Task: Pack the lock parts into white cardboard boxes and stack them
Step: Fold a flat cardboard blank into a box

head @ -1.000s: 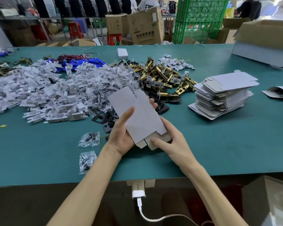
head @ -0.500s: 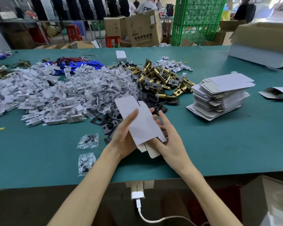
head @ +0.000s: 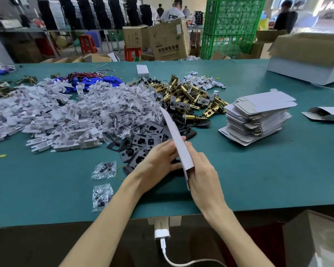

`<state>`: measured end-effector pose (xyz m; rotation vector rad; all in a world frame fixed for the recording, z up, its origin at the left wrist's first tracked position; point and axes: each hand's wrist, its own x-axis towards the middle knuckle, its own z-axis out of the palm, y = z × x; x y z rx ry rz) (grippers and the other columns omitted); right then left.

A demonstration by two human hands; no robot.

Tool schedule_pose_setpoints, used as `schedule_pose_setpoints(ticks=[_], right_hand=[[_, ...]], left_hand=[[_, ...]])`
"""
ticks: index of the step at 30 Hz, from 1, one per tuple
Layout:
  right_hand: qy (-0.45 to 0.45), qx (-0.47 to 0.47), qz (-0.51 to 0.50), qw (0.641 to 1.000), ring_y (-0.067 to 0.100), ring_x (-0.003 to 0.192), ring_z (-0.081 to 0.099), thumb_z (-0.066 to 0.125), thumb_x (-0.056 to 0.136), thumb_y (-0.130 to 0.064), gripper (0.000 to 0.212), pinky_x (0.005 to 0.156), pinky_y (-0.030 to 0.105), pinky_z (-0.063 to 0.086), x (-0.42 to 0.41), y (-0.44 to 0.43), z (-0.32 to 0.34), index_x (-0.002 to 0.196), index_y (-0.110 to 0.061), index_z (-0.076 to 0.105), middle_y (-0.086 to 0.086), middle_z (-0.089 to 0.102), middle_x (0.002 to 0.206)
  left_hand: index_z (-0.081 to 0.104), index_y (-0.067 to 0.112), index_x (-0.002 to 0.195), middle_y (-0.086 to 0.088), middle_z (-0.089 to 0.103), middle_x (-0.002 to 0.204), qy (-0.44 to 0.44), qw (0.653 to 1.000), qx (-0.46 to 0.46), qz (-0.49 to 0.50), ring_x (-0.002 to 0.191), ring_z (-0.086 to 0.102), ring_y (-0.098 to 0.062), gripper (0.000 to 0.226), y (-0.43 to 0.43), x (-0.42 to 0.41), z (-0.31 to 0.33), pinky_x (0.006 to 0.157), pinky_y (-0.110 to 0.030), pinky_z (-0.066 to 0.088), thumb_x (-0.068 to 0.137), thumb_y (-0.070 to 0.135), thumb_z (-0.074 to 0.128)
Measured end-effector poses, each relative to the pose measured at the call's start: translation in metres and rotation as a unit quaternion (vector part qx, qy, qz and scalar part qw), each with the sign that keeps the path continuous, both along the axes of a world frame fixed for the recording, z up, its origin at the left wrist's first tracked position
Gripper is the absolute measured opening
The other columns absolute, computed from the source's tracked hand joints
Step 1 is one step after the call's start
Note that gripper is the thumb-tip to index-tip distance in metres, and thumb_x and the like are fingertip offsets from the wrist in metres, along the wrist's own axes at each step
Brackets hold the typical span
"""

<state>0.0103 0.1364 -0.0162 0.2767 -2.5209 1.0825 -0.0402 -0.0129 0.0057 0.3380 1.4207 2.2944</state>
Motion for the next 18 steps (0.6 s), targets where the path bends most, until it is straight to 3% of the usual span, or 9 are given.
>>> schedule_pose_setpoints(ticks=[3, 7, 9, 10, 13, 15, 18], right_hand=[[-0.004, 0.03, 0.0, 1.0, 0.035, 0.084, 0.059, 0.053, 0.099, -0.012, 0.062, 0.068, 0.05, 0.053, 0.003, -0.004, 0.0, 0.157, -0.023, 0.034, 0.006, 0.056, 0.113], [-0.008, 0.022, -0.011, 1.0, 0.034, 0.092, 0.062, 0.046, 0.099, -0.03, 0.058, 0.075, 0.05, 0.054, 0.003, -0.002, -0.001, 0.156, -0.027, 0.035, 0.004, 0.059, 0.118], [-0.014, -0.042, -0.005, 0.999, 0.021, 0.104, 0.064, 0.041, 0.101, -0.041, 0.054, 0.087, 0.041, 0.054, 0.001, 0.002, 0.0, 0.153, -0.031, 0.041, -0.003, 0.064, 0.123], [-0.019, -0.091, 0.009, 0.996, 0.013, 0.11, 0.064, 0.047, 0.103, -0.036, 0.05, 0.092, 0.034, 0.053, -0.001, 0.003, -0.001, 0.152, -0.03, 0.044, -0.007, 0.065, 0.127], [-0.076, -0.236, 0.074, 0.966, 0.002, 0.11, 0.063, 0.061, 0.102, -0.027, 0.051, 0.085, 0.016, 0.052, -0.003, 0.007, -0.001, 0.151, -0.028, 0.047, -0.018, 0.065, 0.127], [-0.111, -0.289, 0.091, 0.947, 0.002, 0.113, 0.061, 0.061, 0.096, -0.043, 0.055, 0.084, 0.017, 0.052, -0.004, 0.008, 0.0, 0.149, -0.031, 0.048, -0.019, 0.061, 0.13], [-0.13, -0.373, 0.091, 0.914, 0.012, 0.118, 0.063, 0.054, 0.093, -0.053, 0.055, 0.085, 0.027, 0.056, -0.008, 0.013, 0.003, 0.14, -0.025, 0.057, -0.003, 0.065, 0.132]], left_hand=[[0.045, 0.0, 0.15, -0.023, 0.055, 0.15, 0.008, 1.0, -0.005, 0.002, 0.14, 0.053, -0.037, 0.115, -0.001, 0.001, -0.001, 0.112, -0.051, 0.047, 0.063, 0.06, 0.092], [0.051, -0.001, 0.145, -0.026, 0.056, 0.146, 0.008, 0.999, -0.037, 0.024, 0.135, 0.055, -0.041, 0.09, -0.001, 0.001, -0.002, 0.11, -0.051, 0.049, 0.076, 0.049, 0.08], [0.051, -0.004, 0.143, -0.032, 0.056, 0.143, 0.008, 0.998, -0.04, 0.041, 0.126, 0.058, -0.039, 0.084, -0.001, 0.002, -0.002, 0.107, -0.052, 0.05, 0.08, 0.049, 0.069], [0.051, -0.005, 0.142, -0.033, 0.056, 0.141, 0.004, 0.998, -0.033, 0.055, 0.124, 0.058, -0.039, 0.083, -0.001, 0.002, -0.002, 0.107, -0.054, 0.049, 0.082, 0.05, 0.067], [0.057, 0.0, 0.138, -0.029, 0.063, 0.136, -0.018, 0.991, -0.019, 0.13, 0.116, 0.065, -0.038, 0.069, -0.003, 0.0, -0.001, 0.108, -0.056, 0.05, 0.088, 0.047, 0.063], [0.061, 0.002, 0.134, -0.028, 0.066, 0.133, -0.037, 0.985, -0.013, 0.168, 0.111, 0.068, -0.035, 0.064, -0.004, -0.001, 0.0, 0.105, -0.053, 0.052, 0.088, 0.047, 0.061], [0.063, 0.004, 0.133, -0.024, 0.068, 0.132, -0.038, 0.988, -0.031, 0.147, 0.114, 0.068, -0.034, 0.059, -0.003, -0.001, -0.001, 0.104, -0.051, 0.053, 0.091, 0.045, 0.061]])
